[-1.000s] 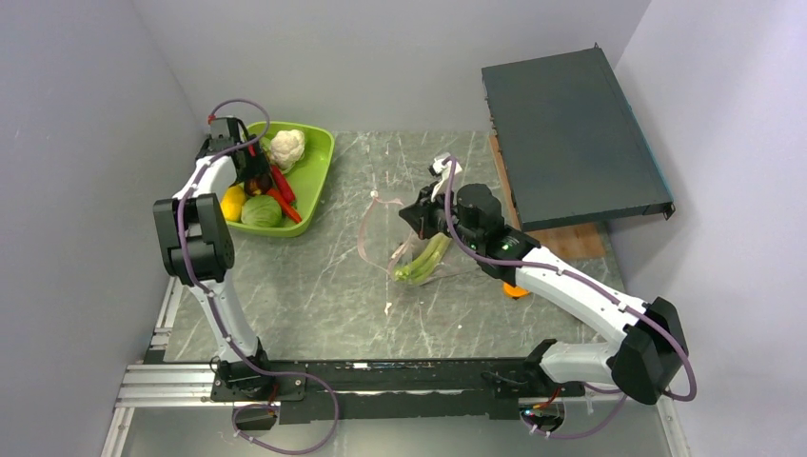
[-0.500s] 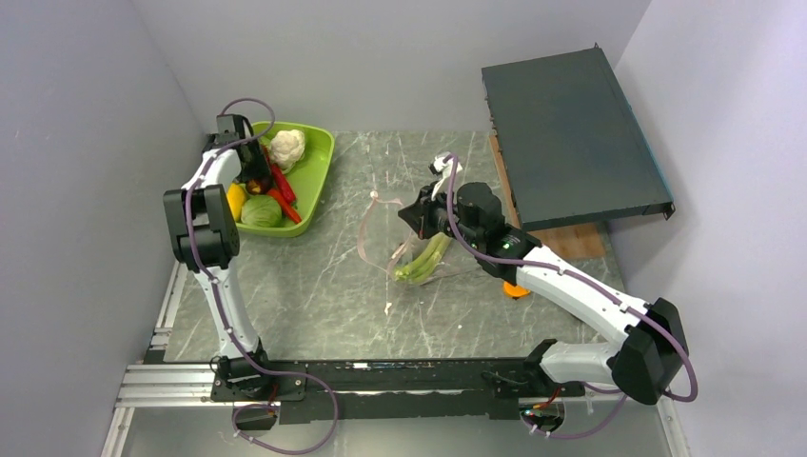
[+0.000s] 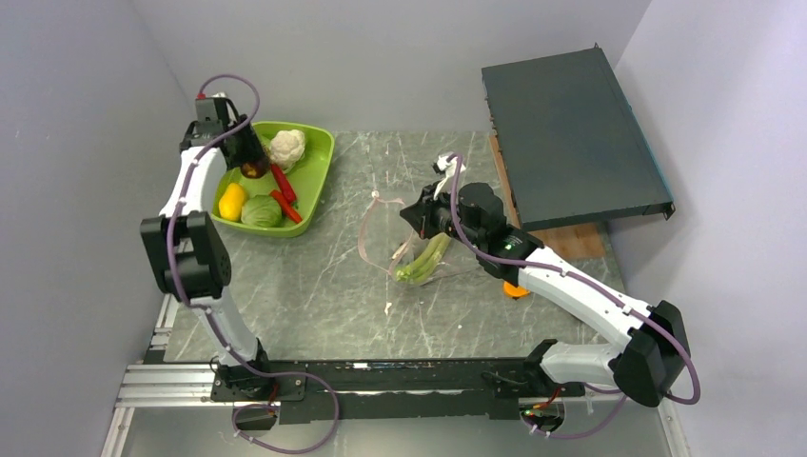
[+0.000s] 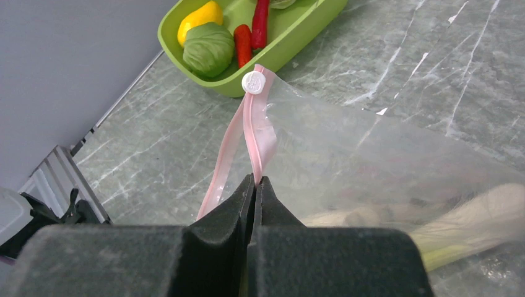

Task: Place the food in the zip-top bag and seal the zipper
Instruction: Pick up the fake fruit from the bin, then place the fake fruit in the zipper food storage bag.

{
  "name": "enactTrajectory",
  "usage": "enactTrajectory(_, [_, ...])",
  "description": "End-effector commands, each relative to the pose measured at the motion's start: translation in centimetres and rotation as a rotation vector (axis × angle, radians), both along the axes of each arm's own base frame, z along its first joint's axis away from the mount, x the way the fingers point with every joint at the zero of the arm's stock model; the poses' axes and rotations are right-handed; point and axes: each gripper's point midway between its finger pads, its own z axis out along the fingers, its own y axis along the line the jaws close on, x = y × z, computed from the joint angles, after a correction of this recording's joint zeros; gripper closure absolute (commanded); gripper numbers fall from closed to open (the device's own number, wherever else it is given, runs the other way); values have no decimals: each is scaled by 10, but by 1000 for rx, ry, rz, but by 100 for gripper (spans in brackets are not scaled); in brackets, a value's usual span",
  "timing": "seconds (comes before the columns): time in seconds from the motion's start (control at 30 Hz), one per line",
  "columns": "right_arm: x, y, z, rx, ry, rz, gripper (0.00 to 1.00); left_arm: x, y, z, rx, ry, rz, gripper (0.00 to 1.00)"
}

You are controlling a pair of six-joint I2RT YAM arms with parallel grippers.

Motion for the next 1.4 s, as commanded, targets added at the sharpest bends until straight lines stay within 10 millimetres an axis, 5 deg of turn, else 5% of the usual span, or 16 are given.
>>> enactTrajectory(0.0, [1,1,39,96,-56,-24,100,-24,-45,81,-95,-155,-112,93])
enactTrajectory(0.27, [9,4,42,112,-55,-50,100,-139,-172,128,-357,-262,-525,94])
enactTrajectory(0.4, [10,1,49,150,-71,-70,100,-200,-206,157,-380,-370,-714,96])
enactTrajectory(0.6, [8,0,64,218,-106,-71,100,-259,-254,146,-537,-378,-860,95])
enactTrajectory(0.93, [-4,9,79,250,-130,19,100,-268,-310,136,-561,-270,-980,95])
enactTrajectory(1.37, [-28,21,100,348,-164,156,100,-242,-333,109,-630,-97,-914,81])
